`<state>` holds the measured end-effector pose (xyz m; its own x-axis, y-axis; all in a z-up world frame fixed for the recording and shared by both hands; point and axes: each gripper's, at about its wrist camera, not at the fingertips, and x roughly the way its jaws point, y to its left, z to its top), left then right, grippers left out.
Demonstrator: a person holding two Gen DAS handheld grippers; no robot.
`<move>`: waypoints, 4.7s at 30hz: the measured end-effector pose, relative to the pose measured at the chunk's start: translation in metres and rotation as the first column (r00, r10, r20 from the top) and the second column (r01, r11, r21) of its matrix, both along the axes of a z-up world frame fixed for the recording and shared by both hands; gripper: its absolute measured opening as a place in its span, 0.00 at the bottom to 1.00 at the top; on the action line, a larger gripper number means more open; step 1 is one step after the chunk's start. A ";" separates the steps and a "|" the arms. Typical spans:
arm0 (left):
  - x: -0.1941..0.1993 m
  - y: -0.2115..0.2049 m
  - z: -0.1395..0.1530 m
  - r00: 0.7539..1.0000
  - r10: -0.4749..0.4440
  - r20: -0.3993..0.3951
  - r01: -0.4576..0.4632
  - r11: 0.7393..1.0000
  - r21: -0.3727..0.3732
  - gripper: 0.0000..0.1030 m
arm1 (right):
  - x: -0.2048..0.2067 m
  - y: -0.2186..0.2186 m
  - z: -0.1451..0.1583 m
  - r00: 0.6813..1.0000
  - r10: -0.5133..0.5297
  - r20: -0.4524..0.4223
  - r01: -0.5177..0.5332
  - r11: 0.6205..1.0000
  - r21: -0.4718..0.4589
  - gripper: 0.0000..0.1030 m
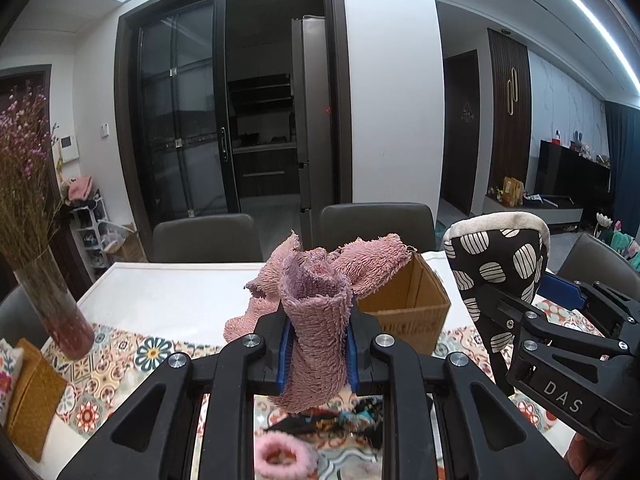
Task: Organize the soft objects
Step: 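Lift the pink sock and dotted mitt and carry both over the cardboard box, then open both tools to drop the sock and mitt into the box, then move both tools back toward the remaining items on the table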
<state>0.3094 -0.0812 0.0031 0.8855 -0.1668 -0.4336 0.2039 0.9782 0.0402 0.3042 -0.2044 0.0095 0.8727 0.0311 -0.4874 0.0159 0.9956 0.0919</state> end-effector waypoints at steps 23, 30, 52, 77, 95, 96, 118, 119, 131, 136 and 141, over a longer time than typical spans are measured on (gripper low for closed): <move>0.125 -0.023 -0.025 0.998 0.016 -0.060 -0.014 0.999 0.043 0.22 | 0.119 -0.005 -0.013 1.000 0.029 -0.009 -0.030 0.997 -0.072 0.57; 0.160 -0.035 -0.046 0.990 -0.020 -0.142 0.028 0.998 0.056 0.22 | 0.154 -0.012 -0.029 0.996 0.032 -0.082 -0.038 0.997 -0.070 0.58; 0.168 -0.038 -0.055 0.975 -0.064 -0.212 0.082 0.994 0.077 0.45 | 0.193 -0.034 -0.067 0.964 0.045 -0.263 -0.040 0.999 0.027 0.69; 0.065 0.012 0.001 0.997 -0.003 -0.081 0.008 0.998 0.067 0.48 | 0.096 -0.004 0.004 0.995 0.013 -0.095 -0.015 1.000 -0.014 0.69; -0.006 0.046 -0.005 0.998 0.004 -0.060 0.000 0.998 0.064 0.48 | 0.030 0.027 0.005 0.996 0.035 -0.079 -0.036 0.999 -0.009 0.69; -0.010 0.048 -0.006 0.998 0.001 -0.063 0.003 0.998 0.064 0.48 | 0.026 0.027 0.003 0.996 0.036 -0.082 -0.037 0.999 -0.008 0.69; -0.070 0.064 -0.041 0.992 -0.071 -0.100 0.080 0.992 0.093 0.48 | -0.038 0.056 -0.030 0.989 0.028 -0.144 -0.033 0.999 -0.030 0.69; -0.072 0.065 -0.043 0.992 -0.075 -0.103 0.084 0.992 0.093 0.48 | -0.040 0.056 -0.032 0.989 0.026 -0.148 -0.030 0.999 -0.028 0.69; -0.069 0.067 -0.070 0.979 -0.125 -0.163 0.145 0.982 0.118 0.48 | -0.052 0.056 -0.066 0.974 -0.032 -0.223 0.035 0.999 0.011 0.69; -0.067 0.066 -0.082 0.974 -0.148 -0.175 0.173 0.975 0.137 0.48 | -0.053 0.057 -0.082 0.966 -0.040 -0.257 0.047 0.999 0.024 0.69; -0.063 0.064 -0.096 0.967 -0.173 -0.186 0.203 0.967 0.156 0.48 | -0.054 0.057 -0.098 0.958 -0.048 -0.283 0.059 0.998 0.031 0.69</move>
<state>0.2464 -0.0177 -0.0925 0.7564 -0.2321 -0.6115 0.4014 0.9029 0.1538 0.2503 -0.1471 -0.0880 0.7012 0.0118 -0.7129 0.0996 0.9884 0.1144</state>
